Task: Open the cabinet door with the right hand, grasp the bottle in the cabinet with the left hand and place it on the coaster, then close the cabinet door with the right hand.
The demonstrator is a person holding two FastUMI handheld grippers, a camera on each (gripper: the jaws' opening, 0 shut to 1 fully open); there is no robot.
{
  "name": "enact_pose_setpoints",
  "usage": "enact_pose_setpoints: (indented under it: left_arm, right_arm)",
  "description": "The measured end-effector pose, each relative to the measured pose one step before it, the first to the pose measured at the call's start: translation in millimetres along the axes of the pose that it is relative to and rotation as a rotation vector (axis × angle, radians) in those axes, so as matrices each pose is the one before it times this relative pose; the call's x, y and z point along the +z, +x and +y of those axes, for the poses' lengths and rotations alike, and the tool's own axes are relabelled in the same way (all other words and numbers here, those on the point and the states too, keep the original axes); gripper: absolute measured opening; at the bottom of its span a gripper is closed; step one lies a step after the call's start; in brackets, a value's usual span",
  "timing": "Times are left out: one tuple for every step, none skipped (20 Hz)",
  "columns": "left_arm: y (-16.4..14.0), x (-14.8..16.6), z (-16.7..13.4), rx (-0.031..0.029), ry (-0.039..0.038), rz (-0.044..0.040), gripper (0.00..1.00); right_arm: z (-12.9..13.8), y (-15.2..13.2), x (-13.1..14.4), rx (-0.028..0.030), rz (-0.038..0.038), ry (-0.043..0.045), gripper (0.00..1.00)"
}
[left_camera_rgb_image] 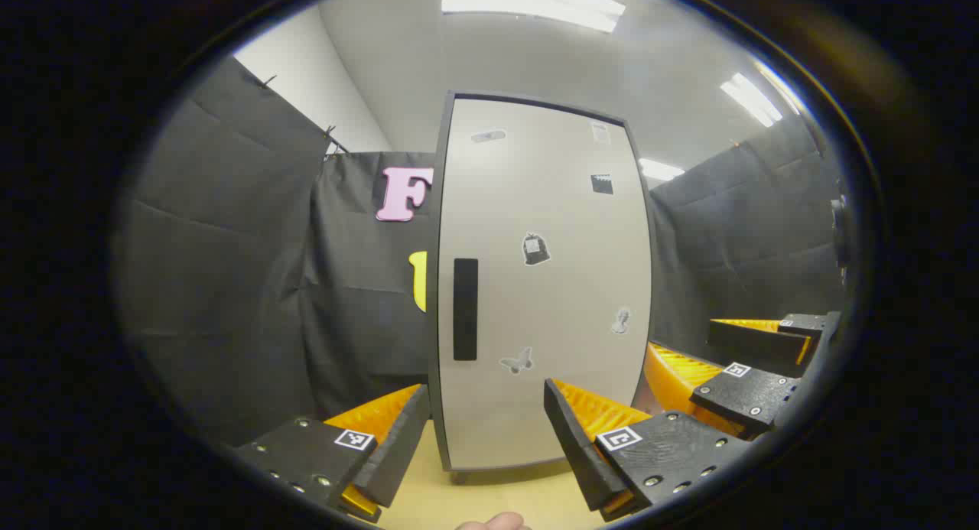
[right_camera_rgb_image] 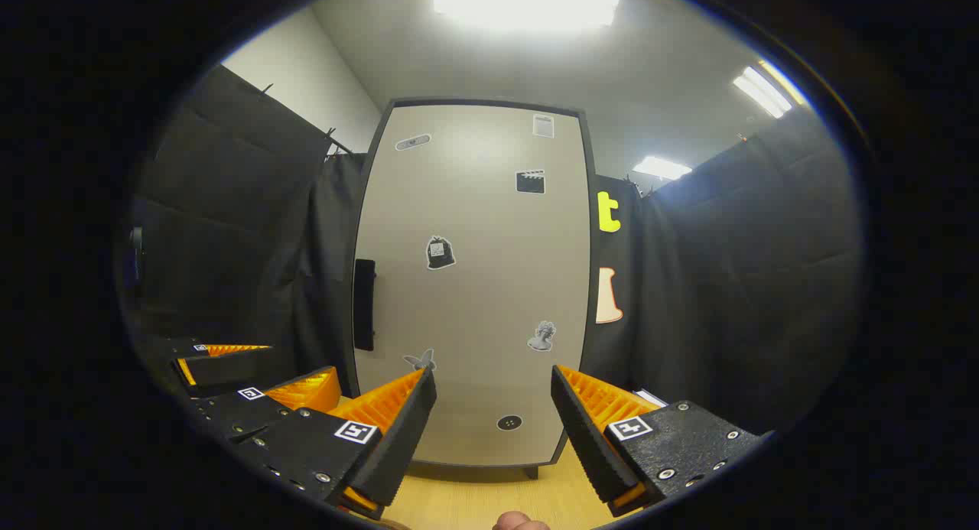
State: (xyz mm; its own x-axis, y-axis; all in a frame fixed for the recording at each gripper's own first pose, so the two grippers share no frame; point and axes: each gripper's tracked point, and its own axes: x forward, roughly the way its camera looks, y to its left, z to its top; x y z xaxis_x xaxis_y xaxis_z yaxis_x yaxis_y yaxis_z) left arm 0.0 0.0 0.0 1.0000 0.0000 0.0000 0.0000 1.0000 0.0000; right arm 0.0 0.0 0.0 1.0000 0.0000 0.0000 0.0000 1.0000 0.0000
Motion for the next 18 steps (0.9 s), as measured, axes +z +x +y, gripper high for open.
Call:
enact_pose_setpoints:
  left_arm:
    - [-0.27, 0.85, 1.44, 0.00748, 0.00408, -0.00221, 0.93]
    - [0.27, -1.38, 1.75, 0.00521, 0.00217, 0.00085, 0.93]
    - [0.29, -1.44, 2.57, 0.00597, 0.00023, 0.00334, 0.93]
    - [0.77, -3.94, 2.75, 0.00629, -0.00121, 0.01221, 0.89]
    - [0.98, -2.25, 1.82, -0.00466, -0.00756, 0.00681, 0.89]
    - [0.33, -1.90, 2.88, 0.00473, -0.00662, 0.00724, 0.90]
    - [0.57, 0.72, 4.27, 0.00847, -0.00685, -0.00050, 0.90]
    - [0.69, 1.12, 2.35, 0.00349, -0.00634, -0.00224, 0.93]
    - [1.00, 1.19, 2.06, 0.00625, -0.00226, -0.00267, 0.91]
    - [1.49, -0.04, 1.39, 0.00129, 0.00148, -0.00138, 0.89]
    - [0.88, 1.19, 0.07, 0.00100, 0.00569, -0.00261, 0.87]
    - [1.17, 1.55, -1.52, -0.00108, 0.00601, -0.00546, 0.90]
    - [0.27, 1.75, -0.92, -0.00209, 0.00595, -0.00343, 0.93]
    - [0.94, 0.57, -1.45, -0.00550, 0.00351, -0.00419, 0.93]
    - [-0.19, 1.20, -1.67, -0.00458, 0.00331, -0.00273, 0.93]
    - [-0.14, -0.02, -0.67, -0.00120, 0.00365, -0.00253, 0.93]
    - [0.43, 0.57, -0.21, -0.00324, 0.00074, -0.00096, 0.93]
    - [0.56, -1.70, -1.80, -0.00908, -0.00463, 0.00197, 0.87]
  right_arm:
    - [-0.92, 0.50, -1.72, -0.00298, 0.00455, 0.00259, 0.94]
    - [-1.14, 1.40, -1.26, -0.00330, 0.00407, 0.00496, 0.94]
    - [-1.72, 1.60, -1.85, -0.00469, 0.00523, 0.00837, 0.94]
    - [-1.90, 1.23, -2.04, -0.00364, 0.00789, 0.00809, 0.95]
    - [-2.86, 2.11, -2.42, -0.00571, 0.00948, 0.00637, 0.95]
    - [-3.50, 1.48, -1.41, -0.00591, 0.00860, 0.00669, 0.95]
    - [-2.57, 0.42, -1.14, -0.00536, 0.00447, 0.00500, 0.95]
    - [-1.84, 0.52, -1.20, -0.00167, 0.00287, 0.00228, 0.95]
    - [-0.82, 0.84, -1.80, -0.00147, 0.00403, -0.00167, 0.94]
    - [-1.18, 0.16, -1.57, -0.00274, 0.00343, -0.00457, 0.95]
    - [-0.65, 1.27, -1.01, -0.00118, 0.00293, -0.00431, 0.95]
    - [0.67, 0.57, -1.85, 0.00065, 0.00232, -0.00230, 0.95]
    - [1.01, 0.09, -1.67, 0.00236, 0.00261, -0.00147, 0.95]
    - [1.14, 0.68, -0.85, 0.00303, 0.00332, -0.00093, 0.95]
    - [1.42, 0.54, -0.28, 0.00334, 0.00119, 0.00116, 0.95]
    - [1.52, 0.01, 0.21, 0.00392, 0.00024, 0.00206, 0.95]
    - [0.41, 0.41, -0.69, 0.00090, -0.00021, -0.00062, 0.95]
    - [0.32, 0.84, 1.26, -0.00054, -0.00141, -0.00289, 0.95]
